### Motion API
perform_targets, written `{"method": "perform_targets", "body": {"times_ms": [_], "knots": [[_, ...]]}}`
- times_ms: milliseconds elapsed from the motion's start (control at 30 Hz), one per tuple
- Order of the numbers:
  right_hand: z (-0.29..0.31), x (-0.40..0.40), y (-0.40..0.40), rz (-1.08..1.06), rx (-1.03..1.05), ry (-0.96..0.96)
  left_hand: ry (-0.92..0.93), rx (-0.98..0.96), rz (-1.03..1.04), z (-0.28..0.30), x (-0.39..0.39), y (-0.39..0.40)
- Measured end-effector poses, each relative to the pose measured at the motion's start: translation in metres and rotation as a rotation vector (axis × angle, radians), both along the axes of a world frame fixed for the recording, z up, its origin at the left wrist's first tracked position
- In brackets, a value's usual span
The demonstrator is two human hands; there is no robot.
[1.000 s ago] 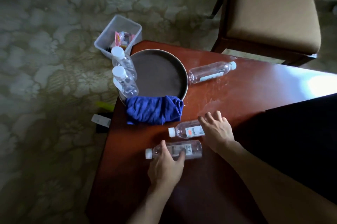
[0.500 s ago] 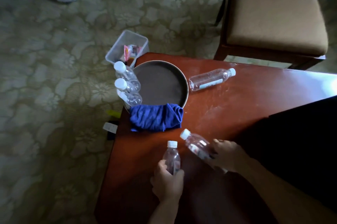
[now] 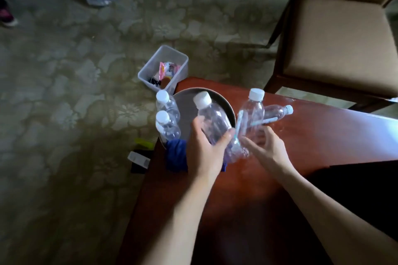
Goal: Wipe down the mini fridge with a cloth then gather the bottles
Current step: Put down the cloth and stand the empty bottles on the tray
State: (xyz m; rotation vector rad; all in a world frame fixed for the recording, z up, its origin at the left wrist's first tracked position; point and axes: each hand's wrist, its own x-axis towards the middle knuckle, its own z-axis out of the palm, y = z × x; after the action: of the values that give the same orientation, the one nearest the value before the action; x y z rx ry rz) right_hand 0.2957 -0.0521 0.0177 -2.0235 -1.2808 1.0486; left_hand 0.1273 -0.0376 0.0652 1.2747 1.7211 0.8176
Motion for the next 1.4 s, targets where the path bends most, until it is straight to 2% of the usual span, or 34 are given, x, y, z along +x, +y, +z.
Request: {"method": "perform_targets", "body": {"times_ms": [67, 167, 300, 467, 800, 1033, 1400], "knots": [[0.009, -0.01, 0.023, -0.03, 0.074, 0.097, -0.083, 0.007, -0.094, 0.026, -0.012, 0.033], [0.014, -0.018, 0.051, -0.069, 0.118, 0.155, -0.088, 0.042, -0.156, 0.055, -0.029, 0.083], [0.007, -0.02, 0.086, -0.09, 0.051, 0.141, 0.067, 0.055, -0.211, 0.063, -0.046, 0.149], [-0.01, -0.032, 0.129, 0.005, -0.014, 0.1, 0.257, -0.096, -0.386, 0.02, -0.06, 0.198], [-0.04, -0.066, 0.164, 0.14, -0.011, 0.043, 0.449, -0.165, -0.531, -0.033, -0.095, 0.242], [-0.059, -0.082, 0.165, 0.187, 0.014, 0.058, 0.404, -0.316, -0.593, -0.062, -0.105, 0.241], [-0.07, -0.089, 0.168, 0.175, 0.064, 0.06, 0.41, -0.272, -0.665, -0.071, -0.113, 0.249]]}}
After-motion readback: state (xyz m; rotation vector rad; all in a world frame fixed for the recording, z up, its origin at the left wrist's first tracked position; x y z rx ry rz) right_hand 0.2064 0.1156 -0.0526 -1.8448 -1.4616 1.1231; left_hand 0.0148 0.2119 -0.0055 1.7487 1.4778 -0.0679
